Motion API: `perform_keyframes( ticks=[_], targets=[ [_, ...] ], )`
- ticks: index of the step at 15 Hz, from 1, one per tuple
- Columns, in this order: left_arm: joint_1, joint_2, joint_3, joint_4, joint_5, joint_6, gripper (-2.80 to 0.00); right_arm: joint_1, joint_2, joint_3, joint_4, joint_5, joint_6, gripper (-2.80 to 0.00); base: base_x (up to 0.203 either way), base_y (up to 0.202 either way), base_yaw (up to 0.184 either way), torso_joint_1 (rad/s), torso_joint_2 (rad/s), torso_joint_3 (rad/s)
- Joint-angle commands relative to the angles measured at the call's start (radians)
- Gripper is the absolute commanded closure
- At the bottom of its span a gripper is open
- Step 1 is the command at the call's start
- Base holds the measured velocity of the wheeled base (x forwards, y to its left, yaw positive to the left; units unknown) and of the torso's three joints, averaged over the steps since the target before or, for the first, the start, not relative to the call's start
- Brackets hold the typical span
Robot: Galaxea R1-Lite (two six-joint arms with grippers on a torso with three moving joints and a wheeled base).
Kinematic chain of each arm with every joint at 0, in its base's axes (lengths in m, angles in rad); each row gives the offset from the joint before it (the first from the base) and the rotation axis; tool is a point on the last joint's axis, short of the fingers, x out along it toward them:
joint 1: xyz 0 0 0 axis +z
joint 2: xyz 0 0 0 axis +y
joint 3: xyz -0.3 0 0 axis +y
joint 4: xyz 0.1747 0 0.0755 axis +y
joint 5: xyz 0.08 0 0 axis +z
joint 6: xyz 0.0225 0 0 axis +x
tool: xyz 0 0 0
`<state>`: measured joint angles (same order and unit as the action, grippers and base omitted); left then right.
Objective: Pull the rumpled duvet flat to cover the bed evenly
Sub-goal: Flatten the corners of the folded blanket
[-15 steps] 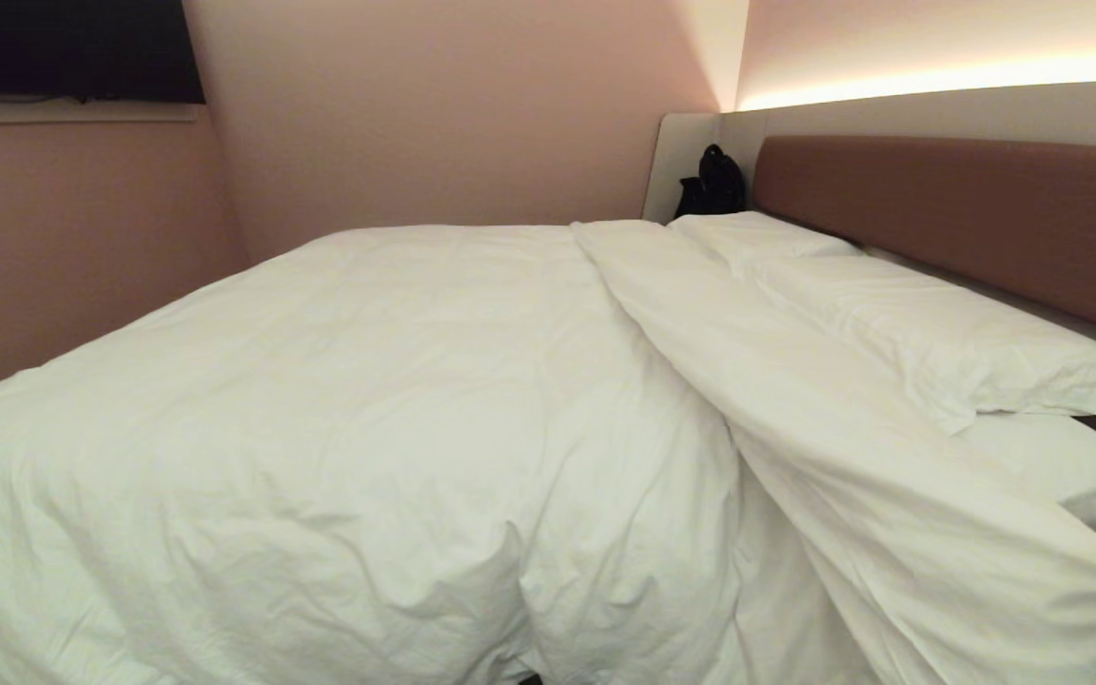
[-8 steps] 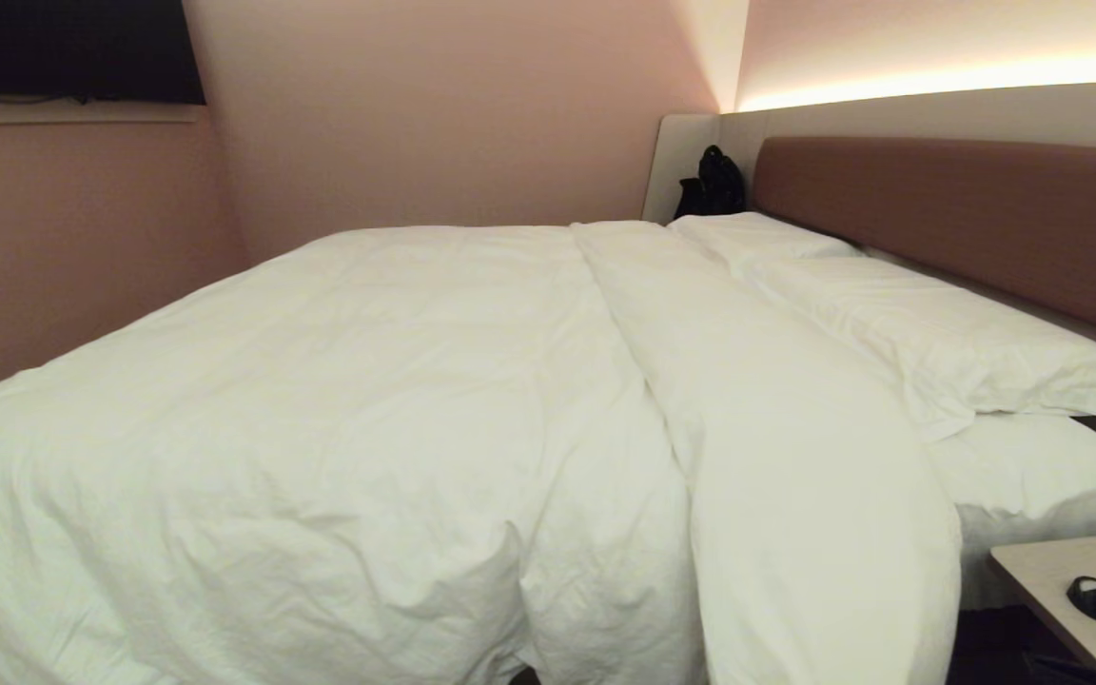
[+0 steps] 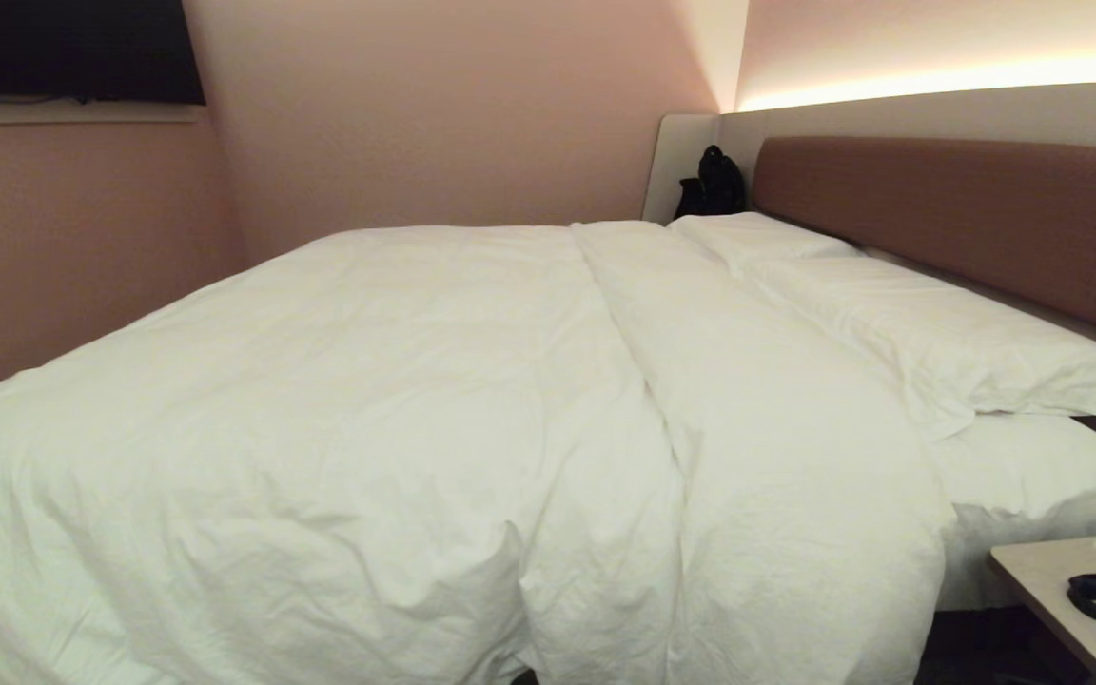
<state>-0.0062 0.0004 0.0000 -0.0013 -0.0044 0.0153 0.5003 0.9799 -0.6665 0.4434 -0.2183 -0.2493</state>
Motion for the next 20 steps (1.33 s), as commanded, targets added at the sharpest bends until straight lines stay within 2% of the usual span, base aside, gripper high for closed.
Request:
perform_keyframes(
  ticks=[1,4,8,11,17,18,19,20],
  targets=[
    [0.0,0.0,0.0,0.0,0.0,0.0,0.0,-0.003,0.028,-0.002,-0.004,-0.004,0.019,-2.8,0.0,0.0,0.0,0.0,0.0,0.0],
    [0.0,0.0,0.0,0.0,0.0,0.0,0.0,-0.031,0.094,-0.001,-0.094,0.003,0.108,-2.8,0.0,0.0,0.0,0.0,0.0,0.0],
    [0.0,0.0,0.0,0.0,0.0,0.0,0.0,-0.054,0.256,-0.014,-0.298,0.004,0.152,-2.8,0.0,0.0,0.0,0.0,0.0,0.0],
    [0.0,0.0,0.0,0.0,0.0,0.0,0.0,-0.062,0.435,-0.08,-0.465,-0.001,0.17,-2.8,0.0,0.0,0.0,0.0,0.0,0.0],
    [0.0,0.0,0.0,0.0,0.0,0.0,0.0,-0.066,0.672,-0.308,-0.532,-0.002,0.198,-2.8,0.0,0.0,0.0,0.0,0.0,0.0],
    [0.0,0.0,0.0,0.0,0.0,0.0,0.0,-0.067,0.693,-0.325,-0.531,-0.004,0.205,-0.25,0.0,0.0,0.0,0.0,0.0,0.0],
    [0.0,0.0,0.0,0.0,0.0,0.0,0.0,-0.067,0.716,-0.341,-0.531,-0.004,0.21,0.0,0.0,0.0,0.0,0.0,0.0,0.0],
    [0.0,0.0,0.0,0.0,0.0,0.0,0.0,-0.068,0.738,-0.356,-0.53,-0.004,0.22,0.0,0.0,0.0,0.0,0.0,0.0,0.0]
  ],
)
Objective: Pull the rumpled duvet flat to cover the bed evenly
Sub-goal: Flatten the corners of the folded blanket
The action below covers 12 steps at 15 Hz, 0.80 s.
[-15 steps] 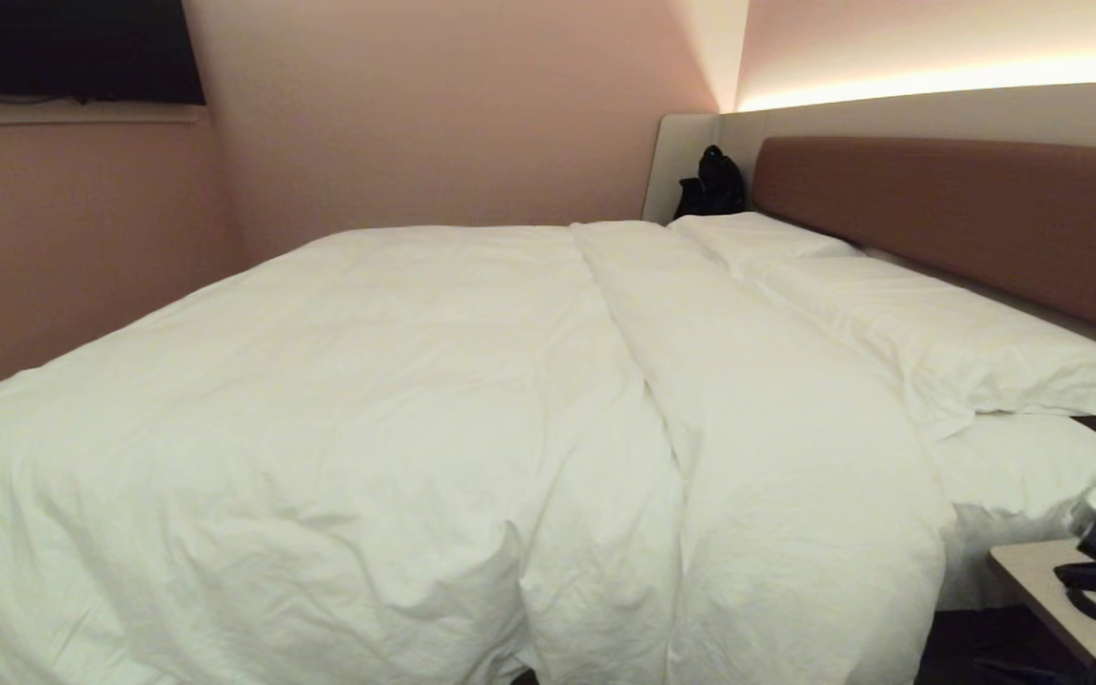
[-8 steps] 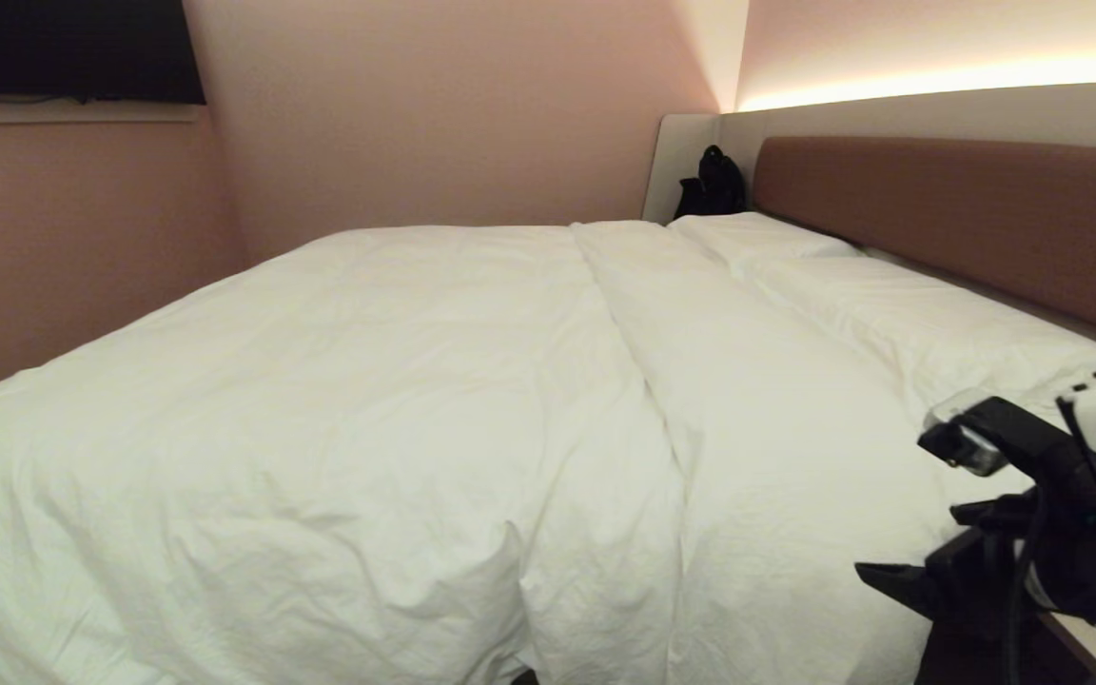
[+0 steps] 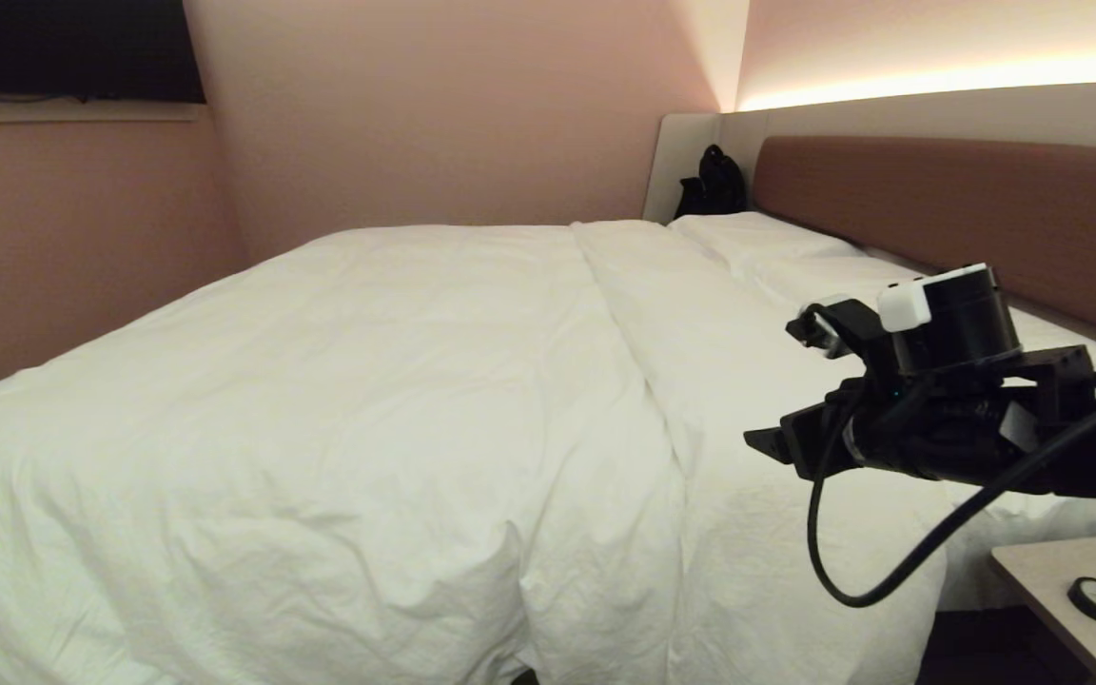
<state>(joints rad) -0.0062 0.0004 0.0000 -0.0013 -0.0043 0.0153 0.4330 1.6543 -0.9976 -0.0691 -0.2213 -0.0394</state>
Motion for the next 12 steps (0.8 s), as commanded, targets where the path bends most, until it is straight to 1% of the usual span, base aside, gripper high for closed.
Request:
perform_keyframes(
  ticks=[1,3,7,9,10,12],
  targets=[
    [0.0,0.0,0.0,0.0,0.0,0.0,0.0,0.0,0.087,-0.04,-0.018,-0.002,0.024,0.0,0.0,0.0,0.0,0.0,0.0,0.0],
    [0.0,0.0,0.0,0.0,0.0,0.0,0.0,0.0,0.115,-0.065,-0.02,-0.003,0.046,0.0,0.0,0.0,0.0,0.0,0.0,0.0],
    [0.0,0.0,0.0,0.0,0.0,0.0,0.0,0.0,0.148,-0.102,-0.022,-0.001,0.053,0.0,0.0,0.0,0.0,0.0,0.0,0.0],
    [0.0,0.0,0.0,0.0,0.0,0.0,0.0,-0.001,0.14,-0.091,-0.019,-0.002,0.063,0.0,0.0,0.0,0.0,0.0,0.0,0.0],
    [0.0,0.0,0.0,0.0,0.0,0.0,0.0,-0.01,0.136,-0.087,-0.017,-0.004,0.08,0.0,0.0,0.0,0.0,0.0,0.0,0.0],
    [0.0,0.0,0.0,0.0,0.0,0.0,0.0,-0.029,0.138,-0.087,-0.019,-0.003,0.085,0.0,0.0,0.0,0.0,0.0,0.0,0.0]
  ],
)
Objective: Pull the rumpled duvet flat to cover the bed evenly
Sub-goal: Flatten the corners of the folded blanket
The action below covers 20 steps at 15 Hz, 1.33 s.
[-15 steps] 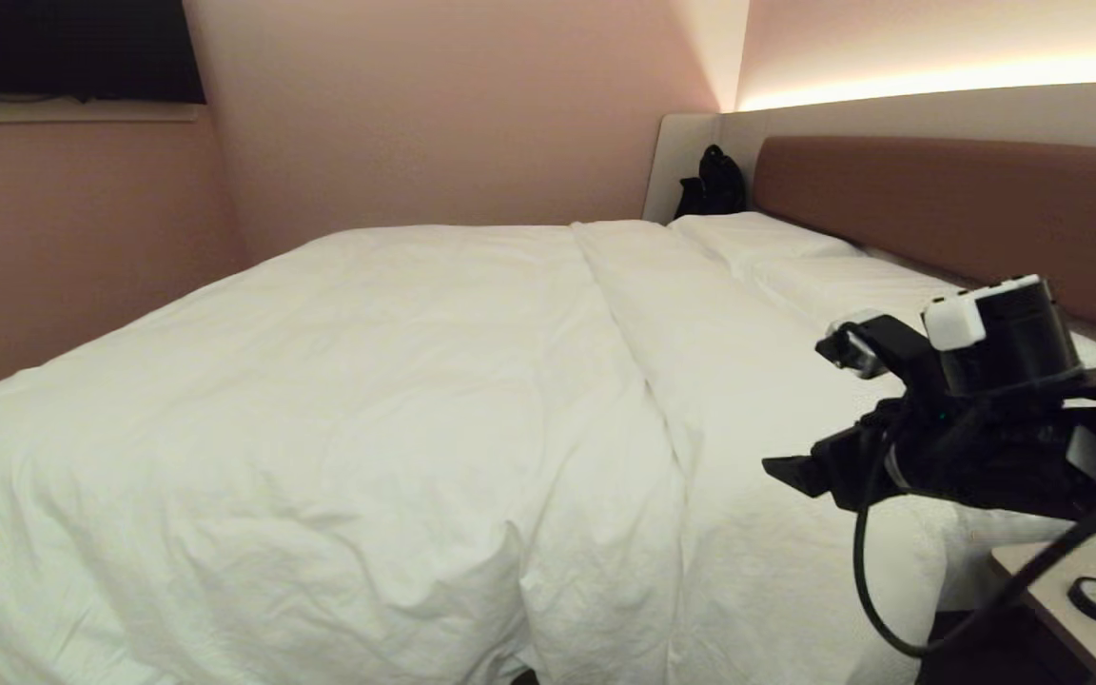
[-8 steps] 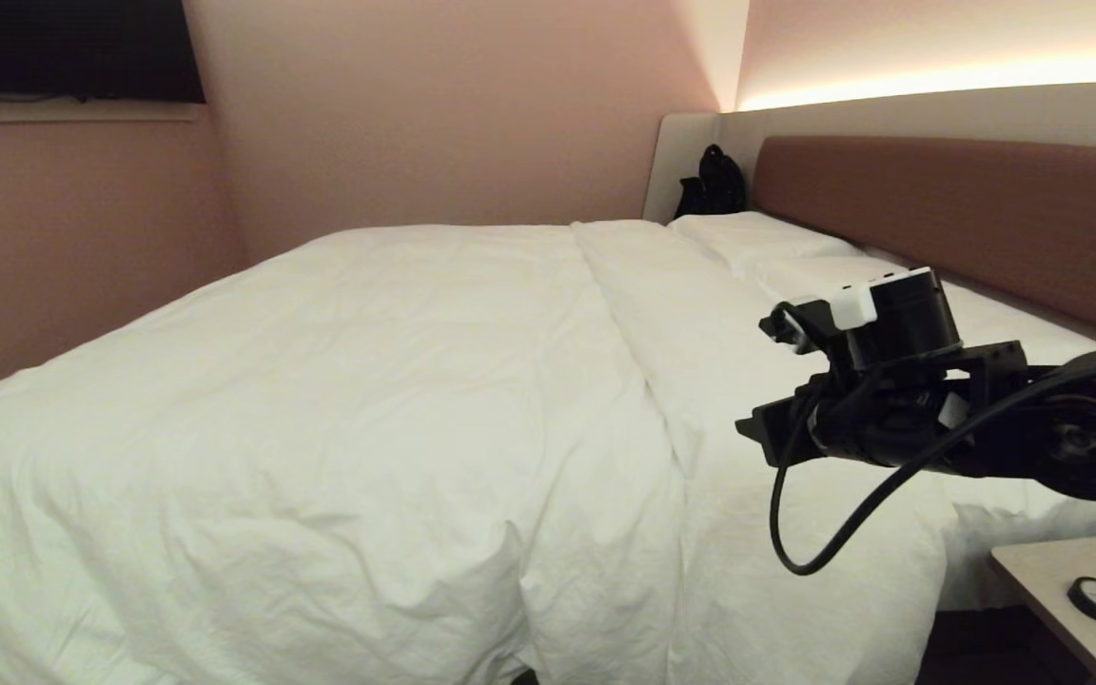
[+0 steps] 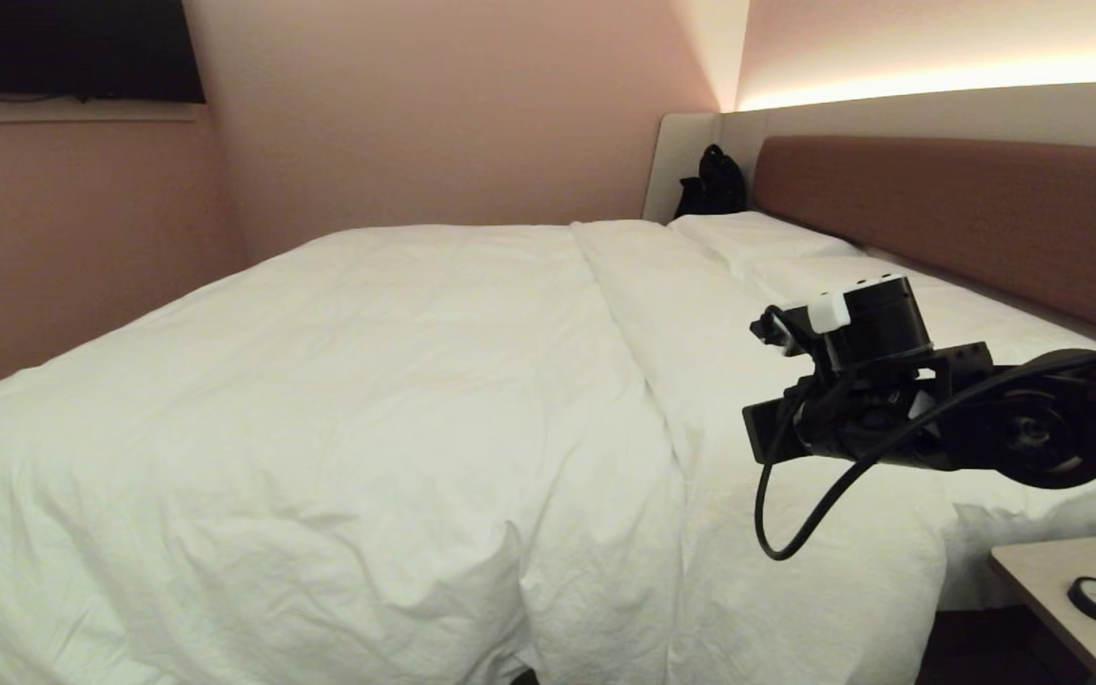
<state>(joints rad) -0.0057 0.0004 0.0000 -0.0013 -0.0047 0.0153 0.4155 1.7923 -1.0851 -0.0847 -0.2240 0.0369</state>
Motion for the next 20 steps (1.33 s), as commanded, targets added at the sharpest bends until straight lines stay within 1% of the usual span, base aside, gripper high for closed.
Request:
perform_keyframes(
  ticks=[1,3,6,9,12,13,15,16,17,19,20],
  targets=[
    [0.0,0.0,0.0,0.0,0.0,0.0,0.0,-0.018,0.008,-0.007,-0.007,0.0,0.008,0.0,0.0,0.0,0.0,0.0,0.0,0.0],
    [0.0,0.0,0.0,0.0,0.0,0.0,0.0,-0.019,0.025,-0.023,-0.011,0.0,0.003,0.0,0.0,0.0,0.0,0.0,0.0,0.0],
    [0.0,0.0,0.0,0.0,0.0,0.0,0.0,-0.018,0.096,-0.088,-0.007,-0.008,0.007,0.0,0.0,0.0,0.0,0.0,0.0,0.0],
    [0.0,0.0,0.0,0.0,0.0,0.0,0.0,-0.017,0.184,-0.147,-0.008,-0.066,0.002,0.0,0.0,0.0,0.0,0.0,0.0,0.0],
    [0.0,0.0,0.0,0.0,0.0,0.0,0.0,0.01,0.272,-0.224,0.001,-0.085,0.001,0.0,0.0,0.0,0.0,0.0,0.0,0.0],
    [0.0,0.0,0.0,0.0,0.0,0.0,0.0,0.024,0.292,-0.244,0.01,-0.088,0.0,0.0,0.0,0.0,0.0,0.0,0.0,0.0],
    [0.0,0.0,0.0,0.0,0.0,0.0,0.0,0.042,0.333,-0.297,0.073,-0.105,0.007,0.0,0.0,0.0,0.0,0.0,0.0,0.0],
    [0.0,0.0,0.0,0.0,0.0,0.0,0.0,0.045,0.347,-0.317,0.097,-0.11,0.011,-0.34,0.0,0.0,0.0,0.0,0.0,0.0],
    [0.0,0.0,0.0,0.0,0.0,0.0,0.0,0.047,0.359,-0.336,0.117,-0.11,0.013,-2.8,0.0,0.0,0.0,0.0,0.0,0.0],
    [0.0,0.0,0.0,0.0,0.0,0.0,0.0,0.058,0.39,-0.376,0.171,-0.119,0.023,-2.8,0.0,0.0,0.0,0.0,0.0,0.0],
    [0.0,0.0,0.0,0.0,0.0,0.0,0.0,0.063,0.419,-0.413,0.201,-0.137,0.026,-2.8,0.0,0.0,0.0,0.0,0.0,0.0]
  ],
)
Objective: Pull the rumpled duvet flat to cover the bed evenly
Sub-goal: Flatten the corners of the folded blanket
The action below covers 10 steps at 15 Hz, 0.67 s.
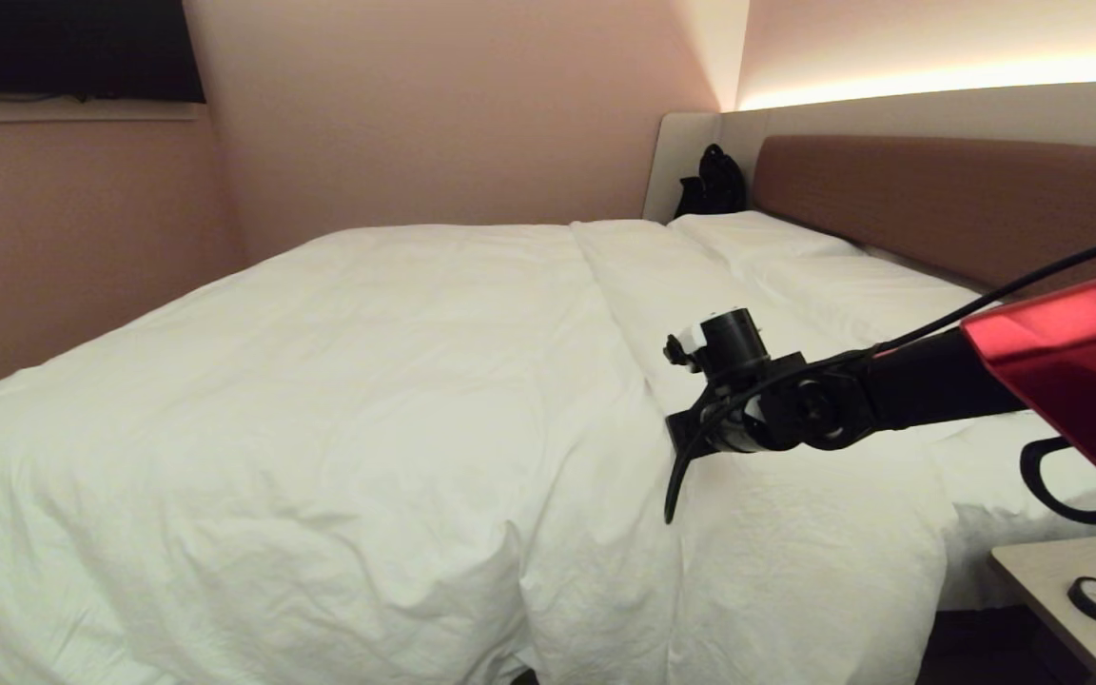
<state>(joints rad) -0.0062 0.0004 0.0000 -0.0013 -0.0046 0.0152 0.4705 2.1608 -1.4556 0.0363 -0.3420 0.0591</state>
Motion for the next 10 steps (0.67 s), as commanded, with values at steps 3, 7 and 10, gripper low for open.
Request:
perform_keyframes(
  ticks=[3,7,10],
  targets=[
    [0.0,0.0,0.0,0.0,0.0,0.0,0.0,0.03,0.149,-0.159,0.124,-0.124,0.027,-2.8,0.0,0.0,0.0,0.0,0.0,0.0],
    [0.0,0.0,0.0,0.0,0.0,0.0,0.0,0.049,0.233,-0.311,0.251,-0.199,0.094,-2.8,0.0,0.0,0.0,0.0,0.0,0.0],
    [0.0,0.0,0.0,0.0,0.0,0.0,0.0,0.054,0.278,-0.371,0.29,-0.25,0.106,-2.8,0.0,0.0,0.0,0.0,0.0,0.0]
  ],
)
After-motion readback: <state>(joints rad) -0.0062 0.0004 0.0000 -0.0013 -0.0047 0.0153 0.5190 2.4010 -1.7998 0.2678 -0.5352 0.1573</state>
